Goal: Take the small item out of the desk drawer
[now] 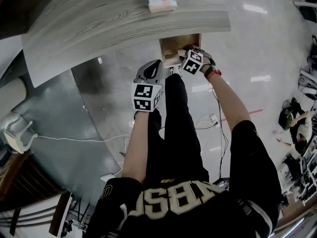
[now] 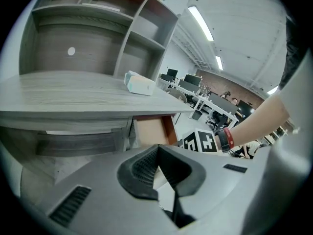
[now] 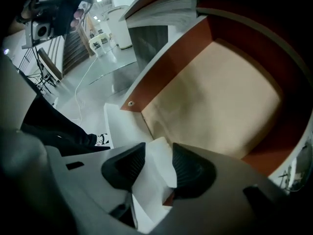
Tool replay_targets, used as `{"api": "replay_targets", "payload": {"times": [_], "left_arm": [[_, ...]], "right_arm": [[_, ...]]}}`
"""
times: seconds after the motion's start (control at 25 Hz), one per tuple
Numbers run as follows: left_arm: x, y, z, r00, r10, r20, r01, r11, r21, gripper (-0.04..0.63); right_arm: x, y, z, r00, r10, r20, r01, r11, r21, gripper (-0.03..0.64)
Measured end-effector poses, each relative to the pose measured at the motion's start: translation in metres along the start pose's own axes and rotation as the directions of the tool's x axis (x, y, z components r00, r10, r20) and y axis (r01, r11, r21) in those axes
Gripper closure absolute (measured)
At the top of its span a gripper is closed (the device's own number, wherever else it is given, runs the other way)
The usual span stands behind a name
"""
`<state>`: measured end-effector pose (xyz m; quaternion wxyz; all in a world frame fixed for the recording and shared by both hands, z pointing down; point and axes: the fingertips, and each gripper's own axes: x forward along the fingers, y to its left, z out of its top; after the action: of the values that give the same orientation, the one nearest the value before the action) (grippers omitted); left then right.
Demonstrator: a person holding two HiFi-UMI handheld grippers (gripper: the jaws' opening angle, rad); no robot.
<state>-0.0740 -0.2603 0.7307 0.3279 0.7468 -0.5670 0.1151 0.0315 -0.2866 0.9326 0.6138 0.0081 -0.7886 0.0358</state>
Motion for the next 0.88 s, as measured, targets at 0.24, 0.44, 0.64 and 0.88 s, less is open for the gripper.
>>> {"api": "replay_targets", "payload": {"times": [0.24, 0.44, 0.64, 0.88], "left_arm": [[-0.002, 0.005, -0.009, 1.0, 0.016, -0.007, -0.016, 1.0, -0.024, 0.581], [-0.005, 0.009, -0.012, 1.0, 0.023, -0.007, -0.023, 0.999, -0.034, 0.581], [-0.01, 0.014, -0.014, 1.0, 0.028, -0.003, -0.028, 0.998, -0.048, 0.581], [-0.016, 0.016, -0.009, 1.0, 0.024, 0.005, -0.024, 0.998, -0.051, 0.581]], "right_arm": [[0.012, 0.0, 0.006, 0.998, -0.034, -0.048, 0.033, 0.999, -0.01, 0.492], [0.019, -0.006, 0.007, 0.995, -0.043, -0.09, 0.047, 0.998, 0.046, 0.492], [0.016, -0.007, 0.006, 0.999, -0.023, -0.043, 0.03, 0.985, 0.169, 0.539], [-0.001, -0.015, 0.007, 0.998, -0.057, 0.011, 0.051, 0.95, 0.308, 0.552]]}}
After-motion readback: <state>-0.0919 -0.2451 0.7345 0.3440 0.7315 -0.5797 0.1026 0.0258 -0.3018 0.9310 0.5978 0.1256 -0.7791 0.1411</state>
